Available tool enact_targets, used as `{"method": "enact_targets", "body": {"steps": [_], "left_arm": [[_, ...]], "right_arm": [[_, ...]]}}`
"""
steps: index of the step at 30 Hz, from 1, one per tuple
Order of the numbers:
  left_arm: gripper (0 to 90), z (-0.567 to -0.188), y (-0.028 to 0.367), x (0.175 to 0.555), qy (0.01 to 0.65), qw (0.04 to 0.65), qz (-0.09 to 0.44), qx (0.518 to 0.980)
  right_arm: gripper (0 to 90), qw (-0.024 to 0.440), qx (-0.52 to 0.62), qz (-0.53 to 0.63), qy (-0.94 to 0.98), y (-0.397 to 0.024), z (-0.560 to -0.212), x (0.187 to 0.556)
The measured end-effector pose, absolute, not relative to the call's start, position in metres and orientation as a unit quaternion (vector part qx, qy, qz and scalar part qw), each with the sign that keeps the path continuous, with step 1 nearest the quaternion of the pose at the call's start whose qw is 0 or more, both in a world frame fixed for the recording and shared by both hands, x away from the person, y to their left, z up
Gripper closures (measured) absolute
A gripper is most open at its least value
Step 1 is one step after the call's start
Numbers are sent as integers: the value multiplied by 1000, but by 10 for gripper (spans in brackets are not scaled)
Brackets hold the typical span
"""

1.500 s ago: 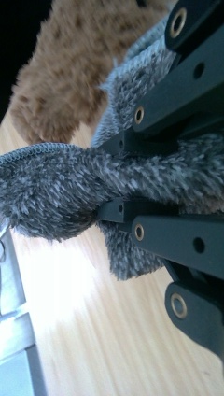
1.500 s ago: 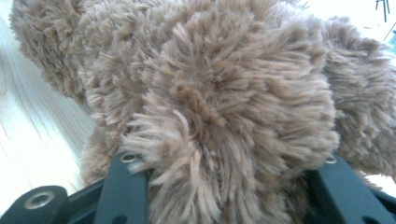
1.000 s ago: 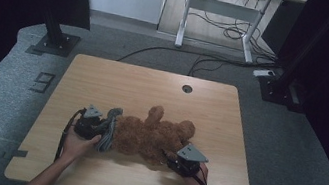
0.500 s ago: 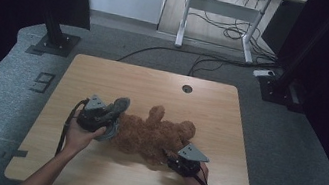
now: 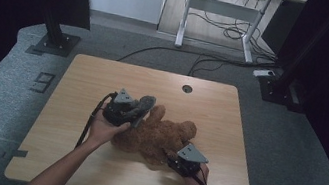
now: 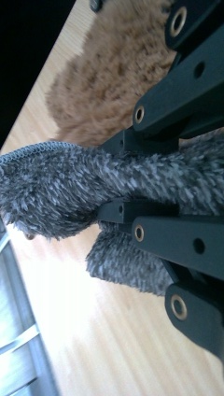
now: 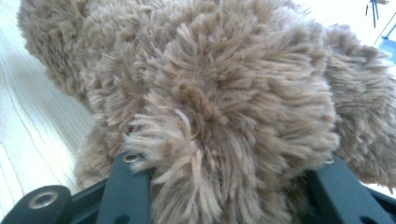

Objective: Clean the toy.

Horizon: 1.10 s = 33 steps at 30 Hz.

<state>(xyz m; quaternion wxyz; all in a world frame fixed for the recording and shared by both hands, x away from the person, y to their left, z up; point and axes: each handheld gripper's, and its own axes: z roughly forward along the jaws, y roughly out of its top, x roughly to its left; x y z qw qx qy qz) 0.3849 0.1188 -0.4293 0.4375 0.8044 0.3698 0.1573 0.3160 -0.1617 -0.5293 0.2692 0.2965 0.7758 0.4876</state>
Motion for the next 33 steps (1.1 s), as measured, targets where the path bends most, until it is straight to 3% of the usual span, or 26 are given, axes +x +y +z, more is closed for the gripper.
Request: {"method": "enact_targets", "body": {"steps": [20,33], "left_arm": [[745,-413,134,390,379,446,170,793],[749,-442,126,387,380,428,134,809]], "right_arm": [[573,365,229,517,739,-142,-508,319],[523,349,199,498,769,-152,-526,309]]}}
